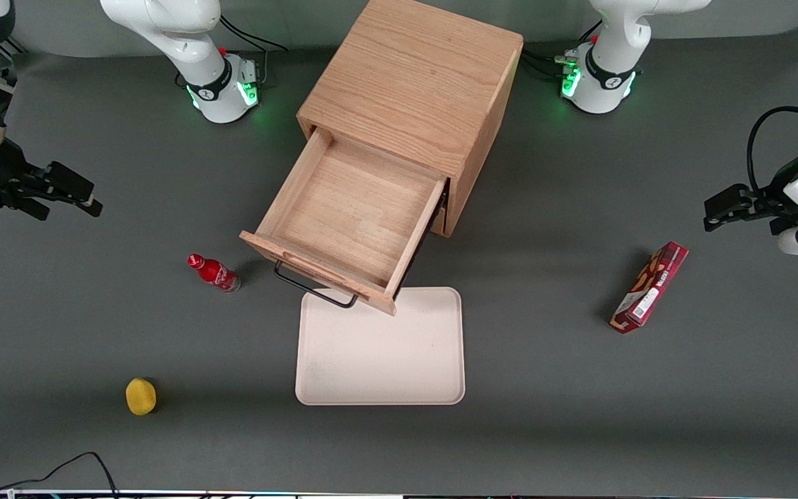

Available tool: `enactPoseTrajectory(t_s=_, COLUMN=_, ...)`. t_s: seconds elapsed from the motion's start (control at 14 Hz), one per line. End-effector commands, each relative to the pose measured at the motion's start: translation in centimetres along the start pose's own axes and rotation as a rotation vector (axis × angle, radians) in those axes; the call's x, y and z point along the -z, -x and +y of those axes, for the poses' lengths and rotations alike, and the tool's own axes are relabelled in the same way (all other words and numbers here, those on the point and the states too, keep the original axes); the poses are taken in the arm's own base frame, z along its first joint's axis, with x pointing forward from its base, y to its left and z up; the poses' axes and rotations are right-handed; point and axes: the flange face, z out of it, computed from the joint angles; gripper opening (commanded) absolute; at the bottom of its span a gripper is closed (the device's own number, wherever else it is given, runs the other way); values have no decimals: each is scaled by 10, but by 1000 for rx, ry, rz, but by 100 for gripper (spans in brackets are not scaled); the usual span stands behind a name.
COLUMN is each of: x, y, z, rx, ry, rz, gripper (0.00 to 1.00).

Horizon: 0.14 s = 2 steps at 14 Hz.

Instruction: Open upper drawer

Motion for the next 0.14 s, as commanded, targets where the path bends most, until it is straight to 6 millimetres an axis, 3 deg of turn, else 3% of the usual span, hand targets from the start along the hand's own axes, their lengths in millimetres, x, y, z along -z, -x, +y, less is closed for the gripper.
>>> enactPoseTrajectory(t_s=0.0, x=5, y=-10, z=-11, rx=-7, ry=28, rz=-30, gripper=100)
enactPoseTrajectory(t_s=0.07, x=5, y=-10, z=-12, rx=2, ry=30, rz=-33, gripper=100)
